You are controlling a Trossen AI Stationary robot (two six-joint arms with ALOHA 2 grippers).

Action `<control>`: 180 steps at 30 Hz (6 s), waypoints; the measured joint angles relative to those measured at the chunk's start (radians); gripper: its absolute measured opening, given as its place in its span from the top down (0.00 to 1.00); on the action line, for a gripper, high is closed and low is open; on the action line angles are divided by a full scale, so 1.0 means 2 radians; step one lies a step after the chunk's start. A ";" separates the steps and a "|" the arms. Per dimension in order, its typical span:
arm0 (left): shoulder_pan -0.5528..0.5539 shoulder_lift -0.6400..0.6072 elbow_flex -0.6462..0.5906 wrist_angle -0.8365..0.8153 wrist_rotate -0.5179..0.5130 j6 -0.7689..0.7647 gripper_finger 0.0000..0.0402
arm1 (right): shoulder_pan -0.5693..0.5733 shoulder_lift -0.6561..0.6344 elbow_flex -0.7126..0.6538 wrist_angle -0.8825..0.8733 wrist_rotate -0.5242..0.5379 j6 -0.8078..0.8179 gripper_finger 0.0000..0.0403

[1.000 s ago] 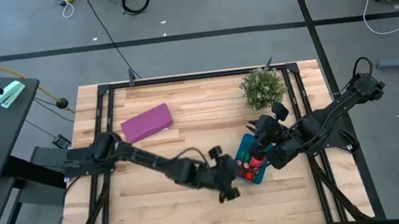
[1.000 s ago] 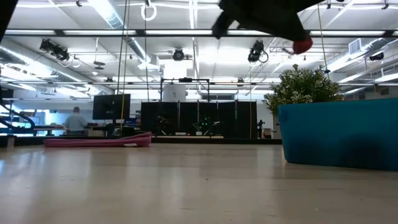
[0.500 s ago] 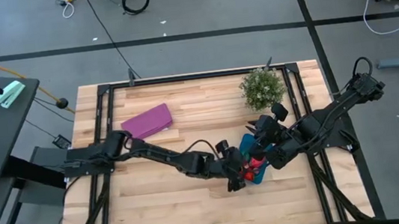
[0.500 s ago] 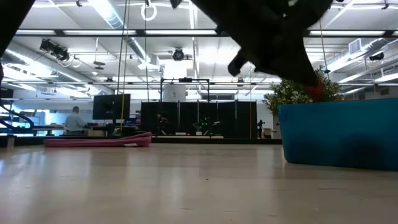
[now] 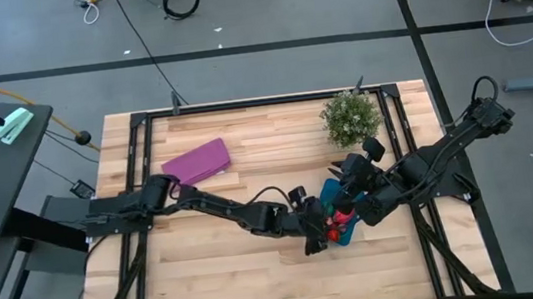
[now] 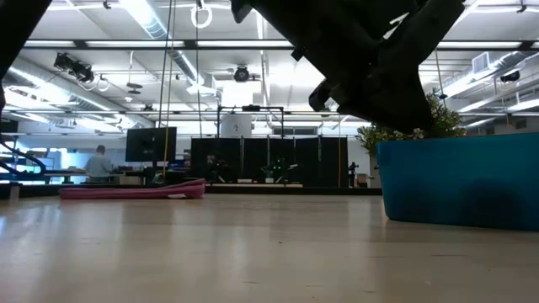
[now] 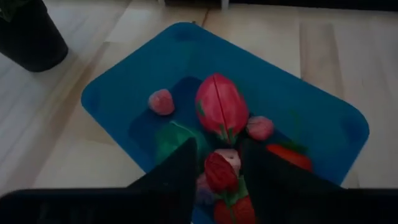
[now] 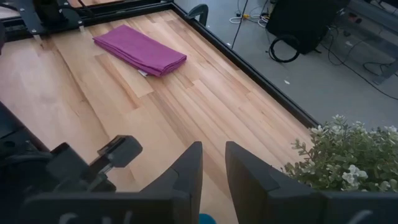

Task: Pick and placing Produce into tupperware
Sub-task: Put the red cherry into the blue bin, then return to Home Position

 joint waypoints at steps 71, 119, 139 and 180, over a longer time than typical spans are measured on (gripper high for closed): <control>0.094 -0.672 -0.251 -0.223 0.016 0.043 0.76 | 0.093 -0.255 -0.123 -0.193 0.176 0.213 0.81; 0.063 -0.834 -0.430 -0.079 0.017 0.082 0.76 | 0.075 -0.249 -0.228 0.037 0.313 0.125 0.81; 0.063 -0.834 -0.430 -0.109 0.017 0.088 0.75 | 0.075 -0.250 -0.228 0.281 0.175 -0.150 0.81; 0.030 -0.905 -0.430 -0.161 0.138 0.056 0.77 | -0.022 -0.302 -0.228 0.452 -0.363 -0.418 0.81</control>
